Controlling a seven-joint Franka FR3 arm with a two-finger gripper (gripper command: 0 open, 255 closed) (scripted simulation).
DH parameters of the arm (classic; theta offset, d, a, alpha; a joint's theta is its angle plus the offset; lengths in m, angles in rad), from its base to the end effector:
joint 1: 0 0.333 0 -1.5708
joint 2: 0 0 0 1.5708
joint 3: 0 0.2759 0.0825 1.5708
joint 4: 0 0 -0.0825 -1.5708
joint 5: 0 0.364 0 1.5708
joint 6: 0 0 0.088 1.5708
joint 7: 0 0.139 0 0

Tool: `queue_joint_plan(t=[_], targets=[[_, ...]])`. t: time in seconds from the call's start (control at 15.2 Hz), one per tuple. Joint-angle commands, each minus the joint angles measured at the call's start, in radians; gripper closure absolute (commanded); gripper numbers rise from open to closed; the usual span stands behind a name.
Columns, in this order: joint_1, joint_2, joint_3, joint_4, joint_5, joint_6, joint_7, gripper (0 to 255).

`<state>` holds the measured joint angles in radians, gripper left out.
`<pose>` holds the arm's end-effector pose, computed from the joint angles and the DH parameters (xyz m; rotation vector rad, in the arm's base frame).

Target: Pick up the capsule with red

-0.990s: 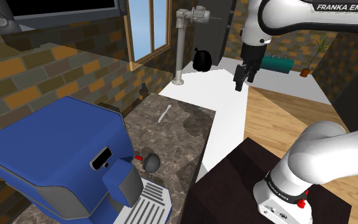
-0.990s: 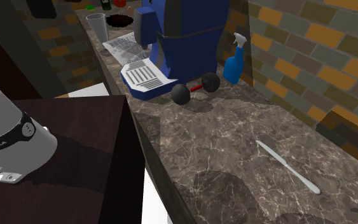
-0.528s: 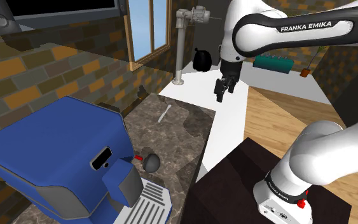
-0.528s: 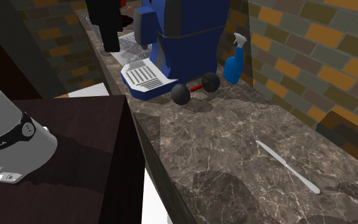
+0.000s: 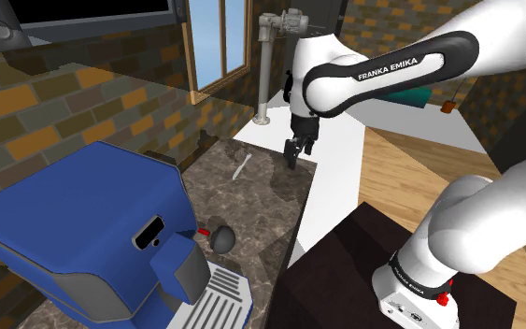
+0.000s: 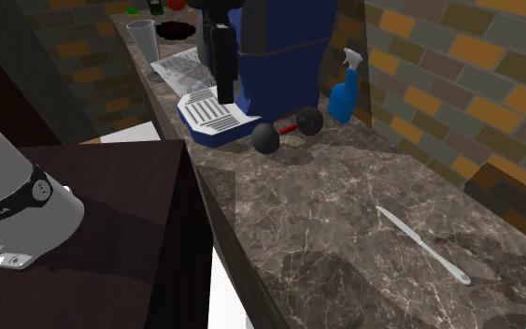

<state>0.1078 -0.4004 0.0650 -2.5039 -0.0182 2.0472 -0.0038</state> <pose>0.3984 0.0666 0.3614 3.0822 0.2775 -0.0830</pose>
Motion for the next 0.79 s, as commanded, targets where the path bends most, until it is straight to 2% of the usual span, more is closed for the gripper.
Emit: queue_joint_plan(t=[0.0,0.73], targets=[[0.011,0.068,0.011,0.008,0.006,0.064,0.002,0],[0.072,0.459,0.084,0.151,-0.003,0.328,0.052,0]])
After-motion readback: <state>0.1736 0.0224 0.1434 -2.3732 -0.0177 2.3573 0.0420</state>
